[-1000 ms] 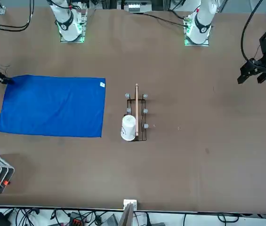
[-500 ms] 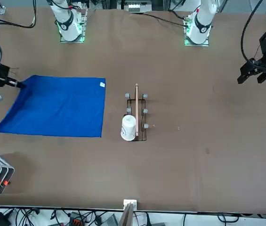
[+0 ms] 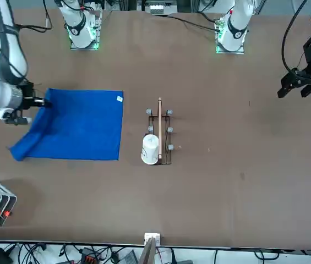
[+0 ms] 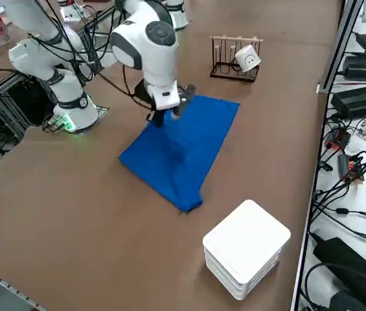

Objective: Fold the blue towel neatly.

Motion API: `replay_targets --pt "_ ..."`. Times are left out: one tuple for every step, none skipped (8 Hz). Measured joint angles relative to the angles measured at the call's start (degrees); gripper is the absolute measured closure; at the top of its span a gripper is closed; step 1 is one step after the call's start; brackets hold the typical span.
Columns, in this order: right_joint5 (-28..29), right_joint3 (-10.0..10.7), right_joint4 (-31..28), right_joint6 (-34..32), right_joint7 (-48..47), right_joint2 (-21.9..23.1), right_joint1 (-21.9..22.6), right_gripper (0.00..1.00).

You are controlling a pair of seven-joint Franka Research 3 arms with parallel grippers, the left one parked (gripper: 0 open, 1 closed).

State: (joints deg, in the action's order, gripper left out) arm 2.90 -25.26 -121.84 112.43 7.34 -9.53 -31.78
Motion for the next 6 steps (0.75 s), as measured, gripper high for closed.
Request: replay_targets --pt "0.3 -0.2 -0.1 0.0 -0.1 -0.1 3.4 0.99" --pt "0.4 -0.3 -0.1 0.0 -0.5 -0.3 7.5 0.99" --pt "0.4 -0.3 -0.2 0.4 -0.6 -0.4 10.9 0.99" --pt "0.4 -0.4 -0.2 0.8 -0.7 -0.4 14.0 0.99" --pt "0.4 -0.4 -0.2 1.1 -0.8 -0.4 16.7 0.99" --pt "0.4 -0.4 -0.2 1.3 -0.8 -0.4 19.2 0.99"
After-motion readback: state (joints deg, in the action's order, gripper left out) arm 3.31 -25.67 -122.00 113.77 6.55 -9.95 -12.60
